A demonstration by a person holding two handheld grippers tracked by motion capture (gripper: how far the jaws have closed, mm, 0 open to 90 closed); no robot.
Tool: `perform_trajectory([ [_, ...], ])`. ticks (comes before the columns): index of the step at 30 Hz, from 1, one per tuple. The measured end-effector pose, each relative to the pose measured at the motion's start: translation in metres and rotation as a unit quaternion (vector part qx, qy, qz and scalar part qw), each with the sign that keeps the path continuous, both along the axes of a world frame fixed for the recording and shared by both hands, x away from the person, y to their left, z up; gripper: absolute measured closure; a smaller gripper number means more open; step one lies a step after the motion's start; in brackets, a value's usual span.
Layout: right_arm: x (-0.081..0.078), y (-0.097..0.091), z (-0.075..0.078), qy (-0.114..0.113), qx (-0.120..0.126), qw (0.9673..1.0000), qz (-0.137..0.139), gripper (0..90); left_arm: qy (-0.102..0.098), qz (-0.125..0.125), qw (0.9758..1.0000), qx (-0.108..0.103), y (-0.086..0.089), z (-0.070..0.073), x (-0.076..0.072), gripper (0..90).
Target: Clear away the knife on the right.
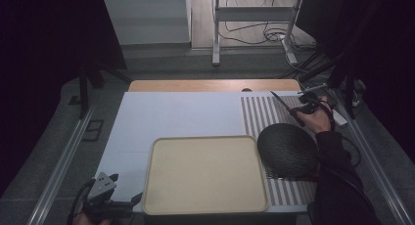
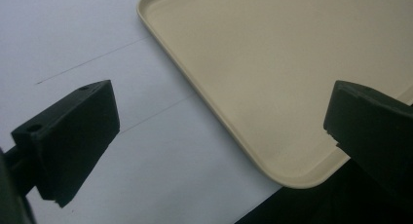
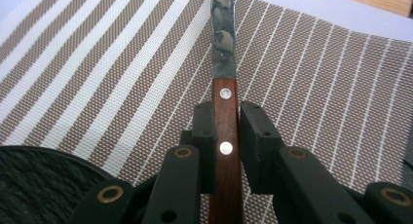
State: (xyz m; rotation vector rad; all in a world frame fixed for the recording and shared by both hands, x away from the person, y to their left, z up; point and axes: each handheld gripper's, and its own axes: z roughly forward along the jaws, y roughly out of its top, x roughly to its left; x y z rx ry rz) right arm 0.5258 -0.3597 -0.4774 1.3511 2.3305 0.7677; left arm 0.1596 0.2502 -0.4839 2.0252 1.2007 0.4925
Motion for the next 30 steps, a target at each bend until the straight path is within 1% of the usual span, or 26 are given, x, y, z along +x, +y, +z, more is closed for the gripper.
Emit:
perform_trajectory([
  [4,-0.004,0.002,0.003,-0.002,0.007,1.0,-0.001,77.8,-0.002,0.002,1.0,-0.004,0.001,0.0,0.0,0.0],
  [7,-0.01,0.007,0.005,-0.001,0.012,0.9999,0.004,77.8,-0.002,0.002,1.0,-0.006,0.001,0.0,-0.001,0.0],
  [9,-0.012,0.009,0.006,-0.001,0.011,0.9999,0.007,77.8,-0.003,0.002,1.0,-0.006,0.001,0.0,-0.001,0.0],
  [13,-0.02,0.016,0.009,-0.002,0.014,0.9998,0.011,77.8,-0.003,0.002,1.0,-0.006,0.001,0.0,-0.001,0.0],
  [15,-0.021,0.017,0.009,-0.001,0.015,0.9998,0.012,77.8,-0.003,0.002,1.0,-0.006,0.001,0.0,0.0,0.0],
  [23,-0.036,0.028,0.012,0.003,0.022,0.9994,0.026,77.8,-0.004,0.002,1.0,-0.007,0.001,0.0,0.0,0.0],
  [25,-0.04,0.031,0.012,0.002,0.022,0.9994,0.027,77.8,-0.004,0.002,1.0,-0.007,0.001,0.0,0.0,0.0],
  [26,-0.045,0.034,0.013,-0.001,0.022,0.9992,0.033,77.8,-0.004,0.002,1.0,-0.007,0.001,0.0,0.0,0.0],
  [28,-0.047,0.036,0.013,-0.002,0.022,0.9991,0.036,77.8,-0.004,0.002,1.0,-0.007,0.001,0.0,0.0,0.0],
  [29,-0.051,0.038,0.013,-0.003,0.024,0.9989,0.039,77.7,-0.004,0.002,1.0,-0.007,0.001,0.0,0.0,0.0],
  [30,-0.051,0.038,0.013,-0.003,0.024,0.9989,0.039,77.7,-0.004,0.002,1.0,-0.006,0.001,0.0,0.0,0.0],
])
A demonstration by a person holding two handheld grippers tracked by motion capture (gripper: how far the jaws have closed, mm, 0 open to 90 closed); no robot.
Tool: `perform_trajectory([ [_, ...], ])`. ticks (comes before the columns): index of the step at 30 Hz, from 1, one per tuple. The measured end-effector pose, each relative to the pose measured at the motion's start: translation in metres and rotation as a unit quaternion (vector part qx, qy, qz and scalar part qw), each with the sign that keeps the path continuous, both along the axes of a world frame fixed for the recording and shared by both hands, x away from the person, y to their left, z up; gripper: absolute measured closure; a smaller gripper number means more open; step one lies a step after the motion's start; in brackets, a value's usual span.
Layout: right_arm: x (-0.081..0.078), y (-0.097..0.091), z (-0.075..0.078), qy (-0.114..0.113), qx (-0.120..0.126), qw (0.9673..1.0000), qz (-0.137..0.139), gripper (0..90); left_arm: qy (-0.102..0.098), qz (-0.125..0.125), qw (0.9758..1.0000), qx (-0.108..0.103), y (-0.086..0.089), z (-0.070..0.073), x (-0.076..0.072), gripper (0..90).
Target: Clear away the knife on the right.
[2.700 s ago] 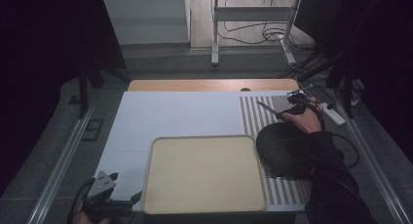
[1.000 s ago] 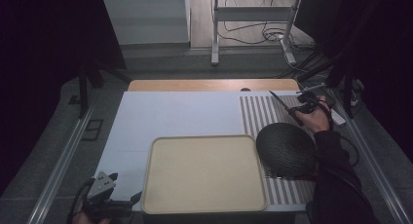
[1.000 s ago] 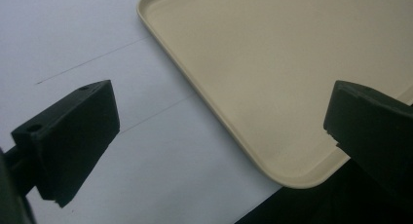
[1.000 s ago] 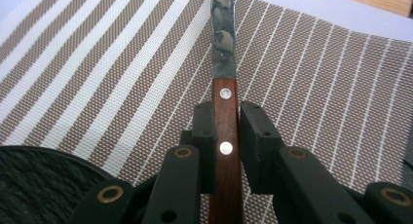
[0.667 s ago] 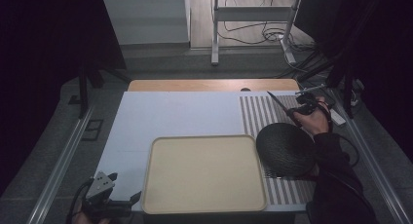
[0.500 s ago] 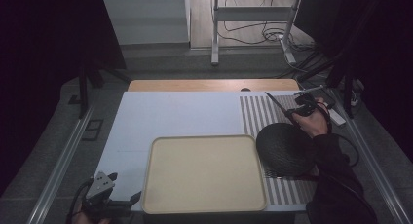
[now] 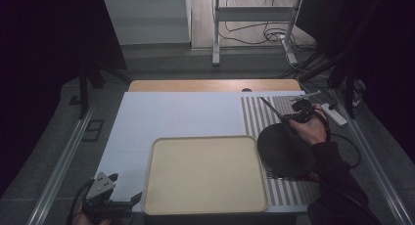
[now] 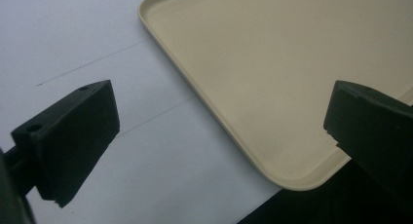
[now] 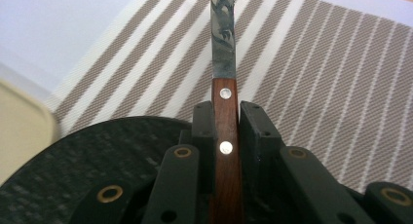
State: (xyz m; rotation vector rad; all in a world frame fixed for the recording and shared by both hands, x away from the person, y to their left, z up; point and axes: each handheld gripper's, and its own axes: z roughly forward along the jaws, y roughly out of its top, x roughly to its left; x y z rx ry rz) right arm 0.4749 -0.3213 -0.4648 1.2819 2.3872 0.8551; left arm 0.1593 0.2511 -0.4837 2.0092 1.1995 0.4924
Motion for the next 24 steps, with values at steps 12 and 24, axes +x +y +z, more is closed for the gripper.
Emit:
perform_trajectory([
  [12,-0.032,0.022,0.003,-0.008,0.006,0.9996,0.025,77.8,-0.001,0.0,1.0,-0.001,0.0,0.0,0.0,0.0],
  [24,-0.07,0.04,0.003,-0.001,0.012,0.9985,0.053,77.7,-0.001,0.0,1.0,0.0,0.0,0.0,0.0,0.0],
])
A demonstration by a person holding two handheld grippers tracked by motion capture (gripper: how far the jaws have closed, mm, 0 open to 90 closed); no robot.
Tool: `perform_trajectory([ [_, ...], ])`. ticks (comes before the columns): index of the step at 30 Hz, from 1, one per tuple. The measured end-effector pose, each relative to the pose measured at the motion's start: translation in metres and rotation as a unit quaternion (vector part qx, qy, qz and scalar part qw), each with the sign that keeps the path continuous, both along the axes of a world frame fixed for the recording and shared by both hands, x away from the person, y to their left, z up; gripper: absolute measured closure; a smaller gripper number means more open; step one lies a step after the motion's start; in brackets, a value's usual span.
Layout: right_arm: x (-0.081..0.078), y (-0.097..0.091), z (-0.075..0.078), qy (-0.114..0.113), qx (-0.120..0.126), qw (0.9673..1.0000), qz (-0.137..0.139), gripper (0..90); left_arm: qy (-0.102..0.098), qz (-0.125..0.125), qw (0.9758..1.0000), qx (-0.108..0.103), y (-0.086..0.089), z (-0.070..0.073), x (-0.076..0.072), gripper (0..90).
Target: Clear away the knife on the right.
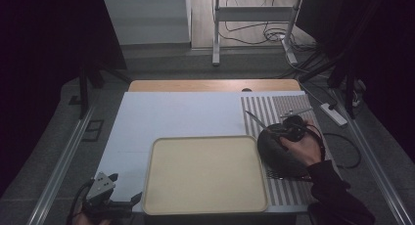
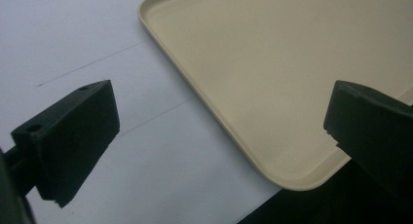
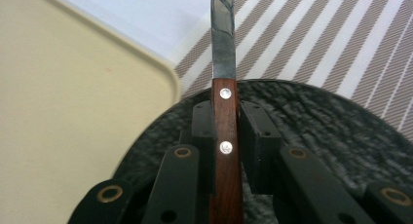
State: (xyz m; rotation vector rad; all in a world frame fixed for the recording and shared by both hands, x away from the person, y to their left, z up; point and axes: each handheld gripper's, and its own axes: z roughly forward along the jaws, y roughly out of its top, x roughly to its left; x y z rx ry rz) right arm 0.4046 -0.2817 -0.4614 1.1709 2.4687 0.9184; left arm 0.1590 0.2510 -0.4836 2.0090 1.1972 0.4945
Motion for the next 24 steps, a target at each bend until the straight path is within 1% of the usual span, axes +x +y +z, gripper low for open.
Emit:
perform_trajectory([
  [8,-0.024,0.014,-0.001,-0.001,0.001,0.9999,0.017,77.7,0.0,0.0,1.0,0.001,0.0,0.0,0.0,0.0],
  [17,-0.045,0.026,-0.004,0.005,0.007,0.9995,0.03,77.7,0.0,-0.001,1.0,0.001,0.0,0.0,0.0,0.0],
  [24,-0.063,0.039,-0.006,0.009,0.004,0.9988,0.048,77.7,0.0,-0.001,1.0,0.0,0.0,0.0,0.0,0.0],
])
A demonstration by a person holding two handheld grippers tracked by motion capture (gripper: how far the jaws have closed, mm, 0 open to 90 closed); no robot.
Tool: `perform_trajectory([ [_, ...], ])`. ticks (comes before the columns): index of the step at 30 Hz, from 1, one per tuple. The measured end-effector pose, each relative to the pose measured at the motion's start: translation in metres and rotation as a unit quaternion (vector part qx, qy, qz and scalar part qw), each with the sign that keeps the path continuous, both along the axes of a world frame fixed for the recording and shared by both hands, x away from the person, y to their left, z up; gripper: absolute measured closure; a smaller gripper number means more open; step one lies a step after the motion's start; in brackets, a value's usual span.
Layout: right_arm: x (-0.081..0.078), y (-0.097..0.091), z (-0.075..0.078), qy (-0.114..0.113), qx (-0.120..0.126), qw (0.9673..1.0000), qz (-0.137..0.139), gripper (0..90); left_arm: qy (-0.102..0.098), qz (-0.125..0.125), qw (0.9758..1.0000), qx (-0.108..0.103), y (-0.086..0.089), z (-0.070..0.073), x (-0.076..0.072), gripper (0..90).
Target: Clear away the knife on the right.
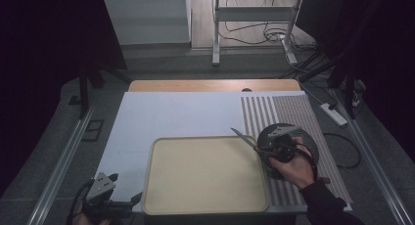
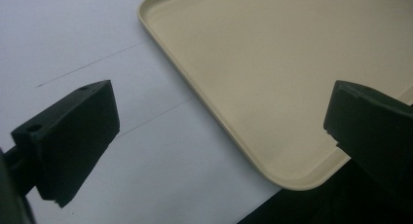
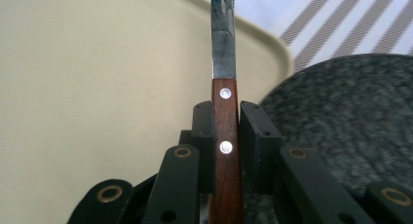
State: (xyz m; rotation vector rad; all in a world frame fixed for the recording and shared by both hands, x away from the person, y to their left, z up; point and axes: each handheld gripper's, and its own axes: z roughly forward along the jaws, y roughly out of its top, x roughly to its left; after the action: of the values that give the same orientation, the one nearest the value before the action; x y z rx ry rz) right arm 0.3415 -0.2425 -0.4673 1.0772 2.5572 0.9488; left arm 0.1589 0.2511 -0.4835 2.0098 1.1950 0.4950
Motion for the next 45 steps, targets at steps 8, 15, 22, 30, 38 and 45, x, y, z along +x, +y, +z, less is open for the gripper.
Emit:
perform_trajectory([
  [8,-0.014,0.015,-0.004,-0.002,-0.006,0.9997,0.024,77.7,0.0,-0.001,1.0,0.001,0.0,0.0,0.0,0.0],
  [15,-0.024,0.031,-0.012,0.008,-0.016,0.9987,0.049,77.7,0.0,-0.001,1.0,0.002,-0.001,0.0,0.0,0.0],
  [22,-0.032,0.048,-0.02,0.013,-0.024,0.9973,0.068,77.7,0.001,-0.002,1.0,0.004,-0.001,0.0,0.001,0.0],
  [30,-0.034,0.057,-0.034,0.028,-0.058,0.9948,0.079,77.5,0.001,-0.003,1.0,0.005,-0.001,0.0,0.0,0.0],
  [38,-0.029,0.054,-0.029,0.032,-0.043,0.9958,0.075,60.5,0.002,-0.002,1.0,0.005,-0.001,0.0,0.001,0.0],
  [45,-0.024,0.058,-0.02,0.018,-0.033,0.9938,0.105,72.9,0.003,-0.002,1.0,0.006,-0.001,0.0,0.001,0.0],
])
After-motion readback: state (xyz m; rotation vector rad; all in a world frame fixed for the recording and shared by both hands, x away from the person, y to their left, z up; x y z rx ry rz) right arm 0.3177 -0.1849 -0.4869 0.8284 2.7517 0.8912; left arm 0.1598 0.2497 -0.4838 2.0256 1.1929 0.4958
